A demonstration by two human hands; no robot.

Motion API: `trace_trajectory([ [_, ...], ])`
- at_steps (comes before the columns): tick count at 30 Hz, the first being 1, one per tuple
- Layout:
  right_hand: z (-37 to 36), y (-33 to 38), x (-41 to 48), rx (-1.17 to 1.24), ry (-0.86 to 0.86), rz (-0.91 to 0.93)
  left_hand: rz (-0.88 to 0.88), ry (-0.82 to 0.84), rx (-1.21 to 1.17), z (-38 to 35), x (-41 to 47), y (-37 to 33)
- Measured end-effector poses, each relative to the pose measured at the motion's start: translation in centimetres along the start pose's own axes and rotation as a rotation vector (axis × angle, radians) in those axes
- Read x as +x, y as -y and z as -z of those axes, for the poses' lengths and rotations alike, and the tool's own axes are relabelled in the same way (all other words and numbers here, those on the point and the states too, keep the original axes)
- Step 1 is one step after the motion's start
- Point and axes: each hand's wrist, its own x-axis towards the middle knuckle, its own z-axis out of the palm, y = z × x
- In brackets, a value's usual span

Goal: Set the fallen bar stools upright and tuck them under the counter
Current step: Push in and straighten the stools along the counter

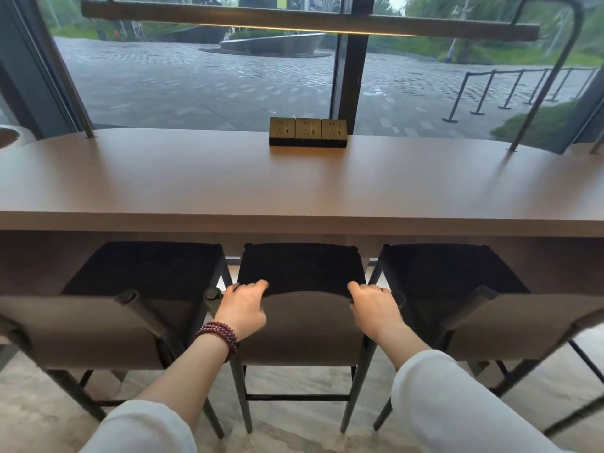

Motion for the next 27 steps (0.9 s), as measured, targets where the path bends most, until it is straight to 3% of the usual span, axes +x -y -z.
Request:
trace_trajectory([
  [9,1.8,-3.1,-4.5,0.185,-0.262,0.005,-0.232,-0.15,-0.207,-0.1,0.3,-9.1],
  [16,3.3,-13.2,-10.3,0.239,-0.357,-0.125,-0.362,-0.15,-0.282,-1.2,0.5,-20.7],
  [27,3.8,-30.5,-16.8,0.28,-0.203,-0.274,-0.377,-0.091,-0.295,-6.3,2.0,-38.7],
])
